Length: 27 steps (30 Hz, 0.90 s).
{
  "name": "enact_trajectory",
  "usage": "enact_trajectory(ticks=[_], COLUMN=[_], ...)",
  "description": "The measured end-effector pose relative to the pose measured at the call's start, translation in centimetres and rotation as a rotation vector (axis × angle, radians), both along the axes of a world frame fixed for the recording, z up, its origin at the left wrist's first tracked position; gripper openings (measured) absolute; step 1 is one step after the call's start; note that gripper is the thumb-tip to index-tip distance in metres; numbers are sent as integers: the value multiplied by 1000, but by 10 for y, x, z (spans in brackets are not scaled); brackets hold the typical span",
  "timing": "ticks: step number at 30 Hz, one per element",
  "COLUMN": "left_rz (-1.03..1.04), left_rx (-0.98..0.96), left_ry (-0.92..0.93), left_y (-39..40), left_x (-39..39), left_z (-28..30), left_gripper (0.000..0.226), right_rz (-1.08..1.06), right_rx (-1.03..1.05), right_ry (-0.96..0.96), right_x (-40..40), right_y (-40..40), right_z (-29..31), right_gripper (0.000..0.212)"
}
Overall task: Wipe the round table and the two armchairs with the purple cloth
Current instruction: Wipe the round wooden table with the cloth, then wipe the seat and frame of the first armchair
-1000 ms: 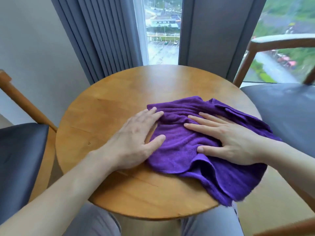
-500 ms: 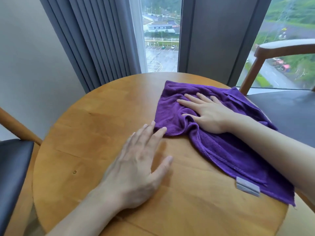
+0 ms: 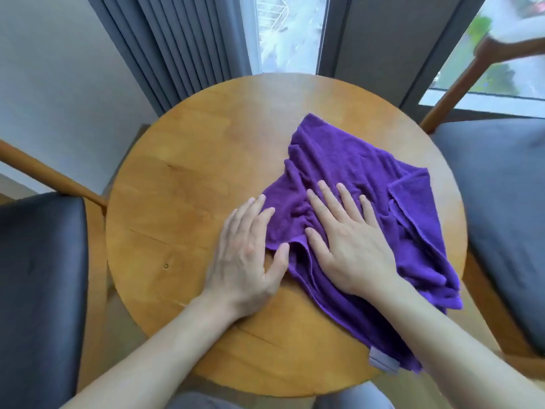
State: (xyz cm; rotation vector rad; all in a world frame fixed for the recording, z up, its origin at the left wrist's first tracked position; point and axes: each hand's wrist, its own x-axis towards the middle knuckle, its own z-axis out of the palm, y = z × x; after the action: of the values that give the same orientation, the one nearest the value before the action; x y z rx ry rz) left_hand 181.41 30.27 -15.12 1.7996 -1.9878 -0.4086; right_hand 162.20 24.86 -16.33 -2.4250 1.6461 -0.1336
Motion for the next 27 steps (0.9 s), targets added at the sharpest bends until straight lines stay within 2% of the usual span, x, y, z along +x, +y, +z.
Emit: enact_trajectory(ticks=[6,12,15,17,19,22,24,27], left_rz=[204,234,261,315,381,458,527,623], left_rx=[47,108,201,245,298,358,399,460], left_ry=[146,16,20,71,142,216,259,336], left_y=[10,67,96,108,118,127,131,135], left_x=[0,5,10,12,16,24,32,44], left_z=[11,27,38,44,49,57,61,62], left_gripper=[40,10,14,21,30,36,28,13], right_rz=[-301,-256,-183,-202,-317,-483,-484,-415], right_rx=[80,311,328,301,272,285,305,307], right_ry=[-77,-91,-110,-156,-192,-75,-9,-17], right_x=[20,31,31,29,28,36,56,88], right_y=[73,132,144,130,104,66,57,62], right_z=[14,42,58,65,65,61,59,57], right_gripper=[66,70,65,53,48,60,59,56])
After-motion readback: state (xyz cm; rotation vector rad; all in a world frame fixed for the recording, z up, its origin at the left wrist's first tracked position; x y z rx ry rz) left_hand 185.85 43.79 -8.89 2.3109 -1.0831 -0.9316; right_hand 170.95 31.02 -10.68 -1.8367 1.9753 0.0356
